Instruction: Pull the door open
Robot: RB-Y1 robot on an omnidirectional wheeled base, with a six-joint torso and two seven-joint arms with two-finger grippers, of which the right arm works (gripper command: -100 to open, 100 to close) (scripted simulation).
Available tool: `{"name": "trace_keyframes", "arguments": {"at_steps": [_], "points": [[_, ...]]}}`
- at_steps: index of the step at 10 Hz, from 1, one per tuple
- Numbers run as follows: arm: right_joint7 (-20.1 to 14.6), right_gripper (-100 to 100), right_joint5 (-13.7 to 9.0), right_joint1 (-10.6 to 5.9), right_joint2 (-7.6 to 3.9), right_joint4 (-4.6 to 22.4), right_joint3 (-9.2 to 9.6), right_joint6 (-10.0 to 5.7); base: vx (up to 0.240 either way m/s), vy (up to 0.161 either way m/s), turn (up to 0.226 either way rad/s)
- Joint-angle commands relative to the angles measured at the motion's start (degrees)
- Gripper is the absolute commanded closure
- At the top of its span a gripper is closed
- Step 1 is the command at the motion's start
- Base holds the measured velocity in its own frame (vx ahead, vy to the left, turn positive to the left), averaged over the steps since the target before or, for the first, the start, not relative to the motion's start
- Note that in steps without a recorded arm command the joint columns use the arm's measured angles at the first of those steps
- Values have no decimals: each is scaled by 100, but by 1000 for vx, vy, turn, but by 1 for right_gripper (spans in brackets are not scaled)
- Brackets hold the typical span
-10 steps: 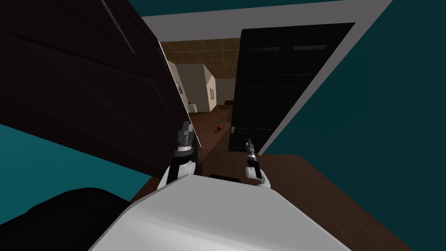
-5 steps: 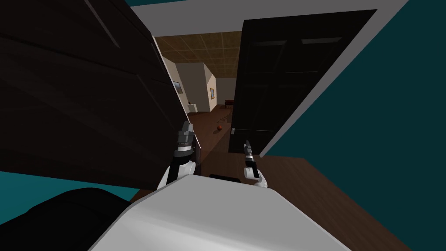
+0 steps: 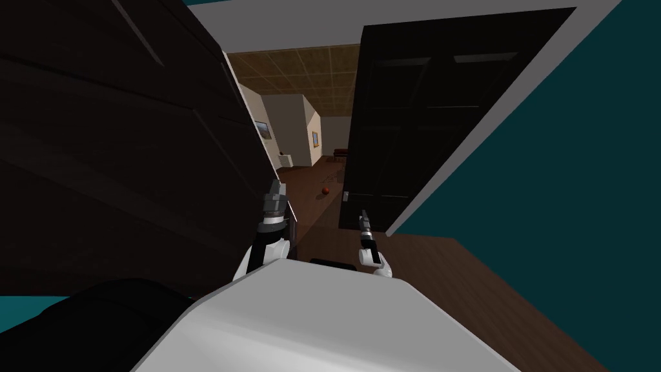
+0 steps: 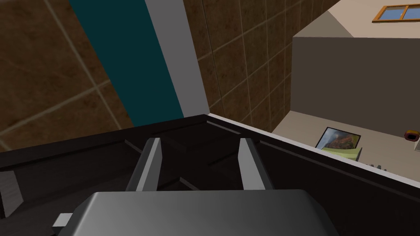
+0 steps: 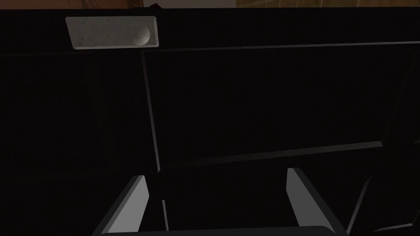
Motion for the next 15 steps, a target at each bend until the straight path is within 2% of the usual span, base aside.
{"name": "trace_keyframes", "arguments": {"at_steps": [1, 3, 4, 9, 13, 15], "points": [[20, -100, -42, -125, 41, 286, 17, -76, 95, 2, 7], [41, -100, -91, -252, 91, 638, 40, -154, 92, 2, 4], [41, -100, -91, -252, 91, 638, 40, -154, 63, -3, 4], [87, -100, -199, -535, 222, 1371, 92, -326, 89, 0, 0], [116, -100, -267, -714, 325, 1834, 124, -436, 103, 16, -6], [137, -100, -318, -844, 414, 2172, 148, -516, 139, 34, -15]]}}
